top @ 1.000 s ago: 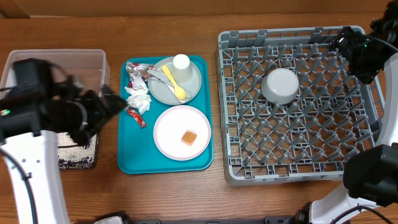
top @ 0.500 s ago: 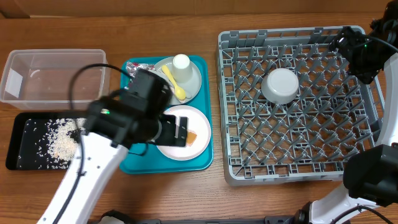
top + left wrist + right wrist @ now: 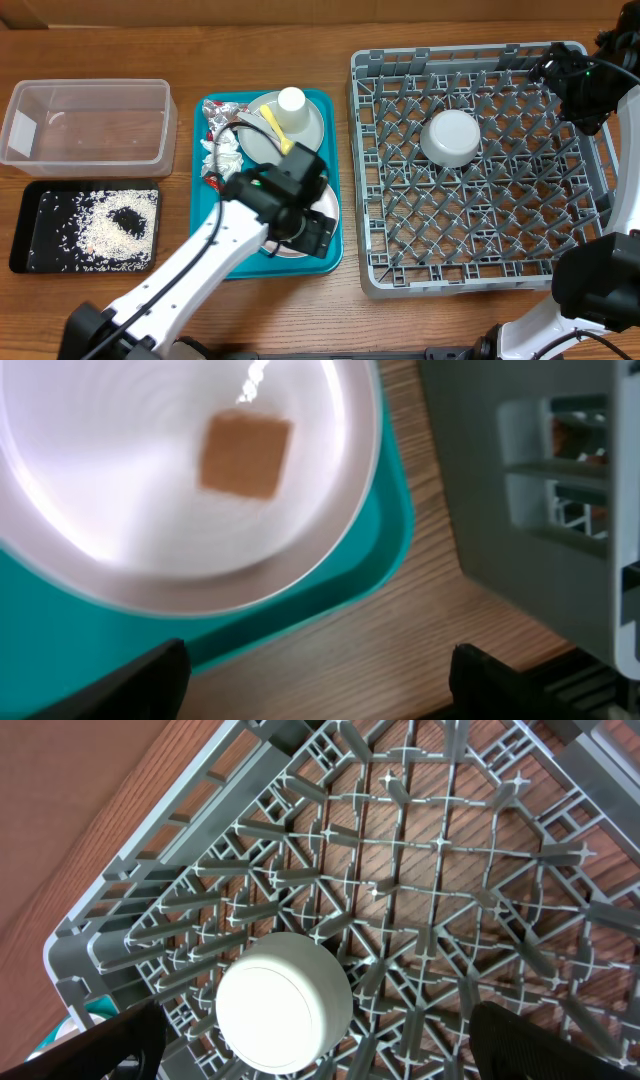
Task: Sort waste into correct bins and load items into the dishwasher rack
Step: 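Reach the left gripper to the pink plate with the tofu cube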
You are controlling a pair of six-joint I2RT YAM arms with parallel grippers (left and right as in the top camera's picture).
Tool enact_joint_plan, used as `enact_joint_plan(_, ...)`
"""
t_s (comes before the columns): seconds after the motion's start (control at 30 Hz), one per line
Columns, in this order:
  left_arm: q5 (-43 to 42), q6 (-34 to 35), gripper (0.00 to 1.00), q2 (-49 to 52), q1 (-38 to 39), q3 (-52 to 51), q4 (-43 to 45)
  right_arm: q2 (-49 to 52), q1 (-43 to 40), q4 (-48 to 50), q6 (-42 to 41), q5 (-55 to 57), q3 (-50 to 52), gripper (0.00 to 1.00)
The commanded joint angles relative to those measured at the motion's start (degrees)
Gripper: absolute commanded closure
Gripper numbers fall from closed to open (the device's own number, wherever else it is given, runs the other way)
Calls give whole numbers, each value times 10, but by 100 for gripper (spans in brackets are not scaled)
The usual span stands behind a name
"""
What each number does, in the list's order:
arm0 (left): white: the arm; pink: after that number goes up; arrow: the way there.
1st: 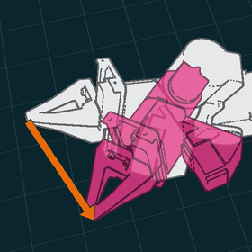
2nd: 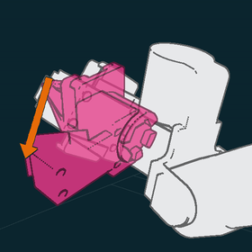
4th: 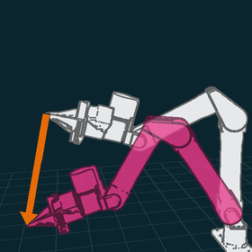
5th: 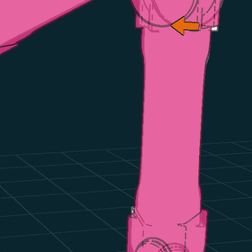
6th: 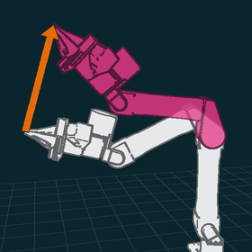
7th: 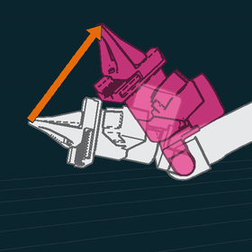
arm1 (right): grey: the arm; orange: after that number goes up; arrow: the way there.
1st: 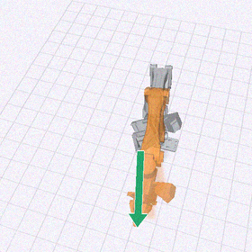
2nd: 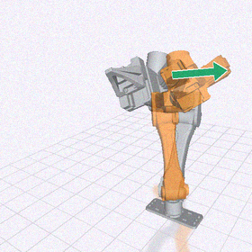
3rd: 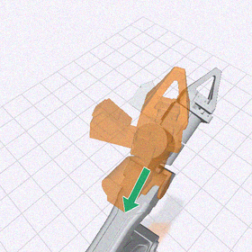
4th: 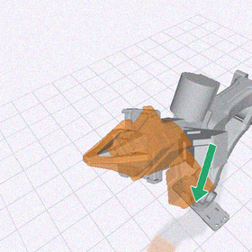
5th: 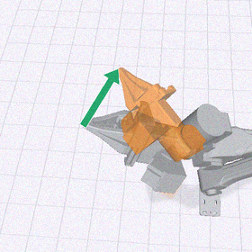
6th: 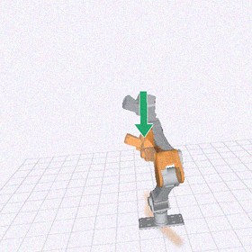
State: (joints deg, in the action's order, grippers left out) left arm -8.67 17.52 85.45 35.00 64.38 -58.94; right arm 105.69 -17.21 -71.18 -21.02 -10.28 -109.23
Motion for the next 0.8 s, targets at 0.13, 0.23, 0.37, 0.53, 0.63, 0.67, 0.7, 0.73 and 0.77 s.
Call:
enact_joint_plan(0.13,30,-90,14,86,68,-2,69,-11,-1,3,-4,-1,-10,0)
enact_joint_plan(0.23,38,-81,11,115,78,-1,74,-11,-1,3,-4,-1,-10,0)
enact_joint_plan(0.37,38,-81,14,143,78,-1,71,-11,-1,3,-4,-1,-10,0)
enact_joint_plan(0.53,38,-81,19,158,78,-1,72,-11,-1,3,-4,-1,-10,0)
enact_joint_plan(0.63,38,-82,25,158,78,-2,72,-11,-1,3,-4,-1,-10,0)
enact_joint_plan(0.67,38,-83,27,158,78,-2,72,-11,-1,3,-4,-1,-10,0)
enact_joint_plan(0.7,38,-83,27,158,78,-2,72,-11,-1,3,-4,-1,-10,0)
enact_joint_plan(0.73,38,-84,29,159,78,-2,72,-11,-1,3,-4,-1,-10,0)
enact_joint_plan(0.77,38,-85,31,160,78,-2,72,-11,-1,3,-4,-1,-10,0)
